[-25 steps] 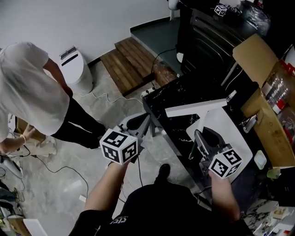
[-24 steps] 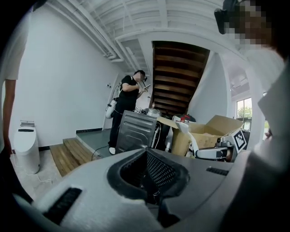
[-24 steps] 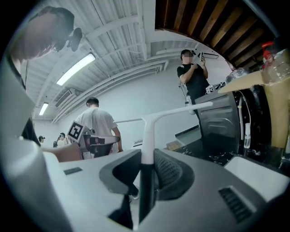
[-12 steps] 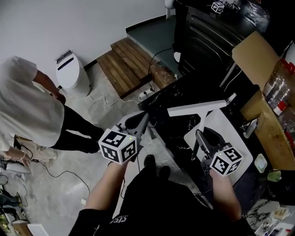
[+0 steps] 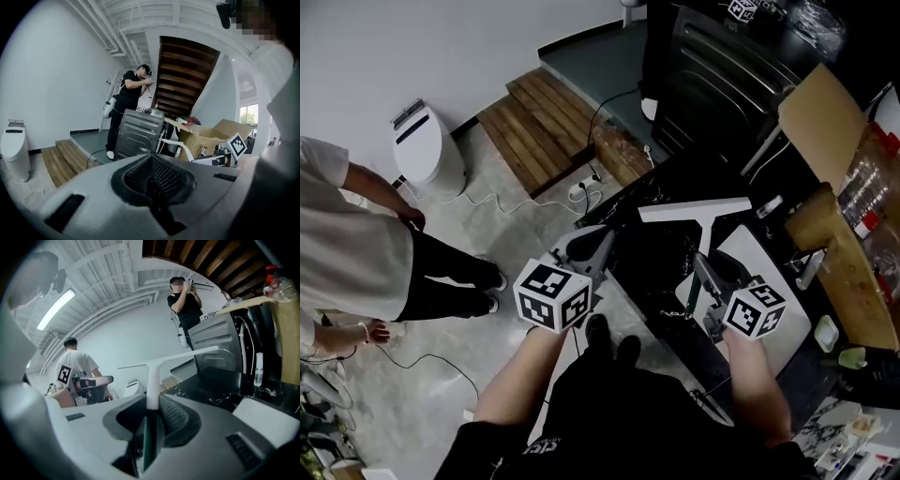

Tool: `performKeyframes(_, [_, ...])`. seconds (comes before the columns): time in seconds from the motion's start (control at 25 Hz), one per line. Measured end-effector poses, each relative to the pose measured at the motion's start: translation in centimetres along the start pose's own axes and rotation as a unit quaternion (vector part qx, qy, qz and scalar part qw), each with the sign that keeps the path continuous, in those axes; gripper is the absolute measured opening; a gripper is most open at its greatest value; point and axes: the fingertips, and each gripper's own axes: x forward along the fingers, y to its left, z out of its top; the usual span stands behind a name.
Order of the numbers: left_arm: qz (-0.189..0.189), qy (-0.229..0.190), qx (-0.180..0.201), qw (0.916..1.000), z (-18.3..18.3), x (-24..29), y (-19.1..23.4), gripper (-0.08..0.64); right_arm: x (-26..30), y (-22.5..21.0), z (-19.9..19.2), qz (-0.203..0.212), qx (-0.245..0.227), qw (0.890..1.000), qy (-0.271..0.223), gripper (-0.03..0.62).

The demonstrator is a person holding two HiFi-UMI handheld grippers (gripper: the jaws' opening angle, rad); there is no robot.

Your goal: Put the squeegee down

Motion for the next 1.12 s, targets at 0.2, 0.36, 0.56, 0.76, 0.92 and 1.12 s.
performKeyframes(0.2, [-0.014, 0.003, 0.005, 0.9999, -0.1, 1.1, 0.0, 0.009, 2.5, -1.0, -0.8, -0.002, 0.014, 1.0, 0.023, 0.094])
performKeyframes(0.36, [-0.016, 0.005, -0.001, 0.9999, -0.4, 1.4, 0.3, 0.009, 4.2, -2.2, -1.7, -0.011, 0.029, 0.999, 0.044, 0.094])
performKeyframes(0.56, [-0.019, 0.004, -0.004, 0.9998, -0.4, 1.4, 0.3, 0.009, 5.9, -2.8, -2.6, -0.019, 0.017, 0.997, 0.078, 0.095])
performKeyframes(0.76, [-0.02, 0.002, -0.005, 0.9998, -0.2, 1.3, 0.2, 0.009, 7.5, -3.8, -3.4, -0.035, -0.009, 0.993, 0.114, 0.095])
performKeyframes(0.92, [-0.019, -0.003, -0.004, 0.9998, 0.1, 1.2, 0.0, 0.009, 8.8, -4.9, -4.0, -0.046, -0.021, 0.989, 0.138, 0.095])
performKeyframes(1.12, [-0.008, -0.008, -0.003, 0.9999, 0.7, 0.3, 0.6, 0.009, 10.6, -6.2, -4.7, -0.056, -0.024, 0.984, 0.168, 0.095])
